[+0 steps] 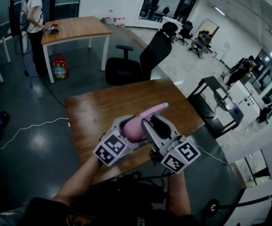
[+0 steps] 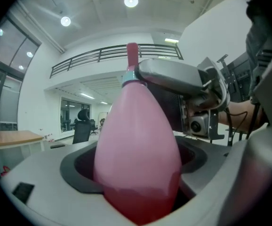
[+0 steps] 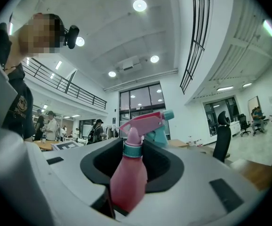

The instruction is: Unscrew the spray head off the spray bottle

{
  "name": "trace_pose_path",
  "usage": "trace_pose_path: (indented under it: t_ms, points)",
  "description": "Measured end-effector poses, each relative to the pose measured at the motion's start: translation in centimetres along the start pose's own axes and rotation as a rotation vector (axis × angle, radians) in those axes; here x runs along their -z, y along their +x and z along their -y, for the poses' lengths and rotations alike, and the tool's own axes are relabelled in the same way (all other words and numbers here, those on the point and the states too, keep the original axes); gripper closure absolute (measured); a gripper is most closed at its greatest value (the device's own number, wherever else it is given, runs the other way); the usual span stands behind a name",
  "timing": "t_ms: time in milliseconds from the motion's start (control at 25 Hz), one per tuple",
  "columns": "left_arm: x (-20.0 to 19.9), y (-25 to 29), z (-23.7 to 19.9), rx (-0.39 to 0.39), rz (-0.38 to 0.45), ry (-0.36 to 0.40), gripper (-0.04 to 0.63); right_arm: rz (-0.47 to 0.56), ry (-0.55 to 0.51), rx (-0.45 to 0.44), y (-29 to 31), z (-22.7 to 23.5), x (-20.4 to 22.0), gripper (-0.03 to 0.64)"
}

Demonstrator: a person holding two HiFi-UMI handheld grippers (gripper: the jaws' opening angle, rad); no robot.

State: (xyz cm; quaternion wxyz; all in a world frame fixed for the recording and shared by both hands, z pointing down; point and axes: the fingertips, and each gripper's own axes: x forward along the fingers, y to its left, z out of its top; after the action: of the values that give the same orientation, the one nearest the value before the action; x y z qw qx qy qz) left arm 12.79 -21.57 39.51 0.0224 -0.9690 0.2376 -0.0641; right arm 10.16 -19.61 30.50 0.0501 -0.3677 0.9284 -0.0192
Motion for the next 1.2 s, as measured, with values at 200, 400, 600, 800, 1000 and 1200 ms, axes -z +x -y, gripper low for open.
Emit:
trace_pose_path:
  t_ms: [200,400,600,800,1000,1200]
  points:
    - [-0.4,-0.1,1.2,0.097,0.009,0.015,0.149,0.006,0.000,-0.089,-0.9,-0.4,-0.3,0.476]
    - [-0.6,-0.5,2.3,0.208,0.018,-0.001,0.149,0.001,-0.012,-0.190,-1.2,-1.0,-0.4,0.476]
    - [-0.8,-1.1,3.5,0.305,0.025,0.006,0.149,0.005,-0.012,-0.290,-1.9,-1.7,-0.6,0.476]
    - [-1.2,-1.7,5.2,0.394,0.037,0.001,0.149,0.003,-0.009,-0.385,-2.9,-2.6,-0.8,0.476]
    - [-1.0,-2.2,5.9,0.454,0.042,0.001,0.149,-0.013,-0.013,-0.460,-3.2,-3.2,-0.6,0.476]
    - [-1.1,-2.4,6.3,0.483,0.061,0.005,0.149,0.000,0.013,-0.506,-3.4,-3.4,-0.6,0.476]
